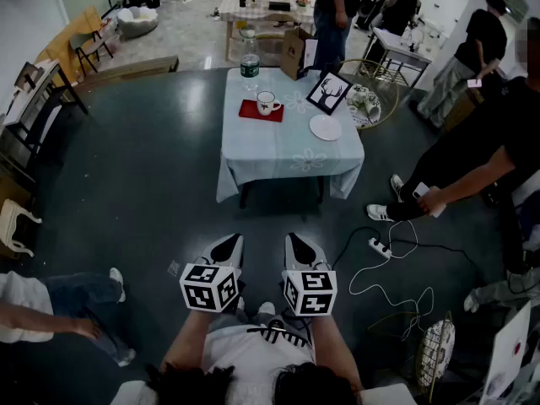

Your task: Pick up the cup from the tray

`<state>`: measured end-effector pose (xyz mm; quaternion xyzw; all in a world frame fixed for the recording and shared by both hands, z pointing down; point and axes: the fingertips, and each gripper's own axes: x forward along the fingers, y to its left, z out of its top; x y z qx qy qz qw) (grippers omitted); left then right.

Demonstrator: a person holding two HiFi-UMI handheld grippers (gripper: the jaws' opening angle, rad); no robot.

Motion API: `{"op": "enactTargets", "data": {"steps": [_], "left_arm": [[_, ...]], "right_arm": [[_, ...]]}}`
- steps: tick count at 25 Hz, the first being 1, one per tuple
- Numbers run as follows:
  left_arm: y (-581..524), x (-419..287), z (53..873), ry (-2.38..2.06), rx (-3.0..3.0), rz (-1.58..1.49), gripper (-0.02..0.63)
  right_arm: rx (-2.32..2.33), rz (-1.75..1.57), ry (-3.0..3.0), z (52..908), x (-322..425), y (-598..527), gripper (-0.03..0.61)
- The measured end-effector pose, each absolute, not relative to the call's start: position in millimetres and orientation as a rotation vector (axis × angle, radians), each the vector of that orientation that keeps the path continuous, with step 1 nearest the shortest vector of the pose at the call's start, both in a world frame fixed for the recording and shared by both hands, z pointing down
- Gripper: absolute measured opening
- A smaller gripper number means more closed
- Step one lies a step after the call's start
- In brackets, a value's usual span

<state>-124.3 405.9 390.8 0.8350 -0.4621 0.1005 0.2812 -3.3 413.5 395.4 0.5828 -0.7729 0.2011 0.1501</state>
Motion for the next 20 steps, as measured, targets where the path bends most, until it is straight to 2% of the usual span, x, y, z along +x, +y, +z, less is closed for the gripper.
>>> {"op": "enactTargets", "data": {"steps": [20], "left_arm": [[415, -104, 391, -1.301, 2.215, 0.277, 0.0]], "right_arm": [[1.658, 0.57, -2.28, 392, 19, 413, 0.035]]}}
